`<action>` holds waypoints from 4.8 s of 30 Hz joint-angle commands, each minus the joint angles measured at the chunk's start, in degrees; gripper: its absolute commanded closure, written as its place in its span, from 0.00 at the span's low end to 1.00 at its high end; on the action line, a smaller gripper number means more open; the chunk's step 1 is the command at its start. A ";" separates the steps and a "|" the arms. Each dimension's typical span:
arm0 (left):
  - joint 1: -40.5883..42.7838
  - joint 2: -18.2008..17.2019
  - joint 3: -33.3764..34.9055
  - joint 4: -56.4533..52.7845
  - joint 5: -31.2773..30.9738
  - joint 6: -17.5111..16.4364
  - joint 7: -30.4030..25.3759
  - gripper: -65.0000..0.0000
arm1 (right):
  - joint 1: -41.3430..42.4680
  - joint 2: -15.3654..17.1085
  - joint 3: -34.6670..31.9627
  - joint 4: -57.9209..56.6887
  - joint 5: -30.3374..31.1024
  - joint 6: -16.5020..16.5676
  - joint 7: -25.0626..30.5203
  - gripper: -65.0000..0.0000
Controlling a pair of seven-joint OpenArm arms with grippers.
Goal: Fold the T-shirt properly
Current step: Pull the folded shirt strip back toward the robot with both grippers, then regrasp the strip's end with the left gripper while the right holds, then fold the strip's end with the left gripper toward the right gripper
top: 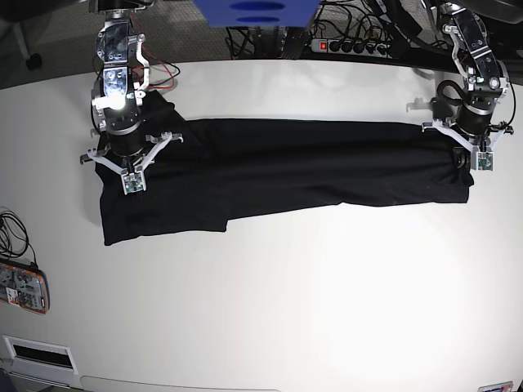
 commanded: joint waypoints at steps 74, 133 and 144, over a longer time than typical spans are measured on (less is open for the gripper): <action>-21.01 -4.83 8.13 -19.37 12.85 0.64 -6.71 0.26 | -0.07 0.56 -4.85 7.86 -0.35 -0.62 1.10 0.42; -31.12 -32.61 15.08 -50.93 -29.09 -10.70 6.74 1.00 | -1.83 0.73 -11.27 7.95 -0.35 -0.62 6.11 0.42; -26.72 -24.43 13.58 -29.75 -29.53 -10.70 18.70 1.00 | -1.83 0.73 -11.27 7.95 -0.35 -0.62 6.02 0.42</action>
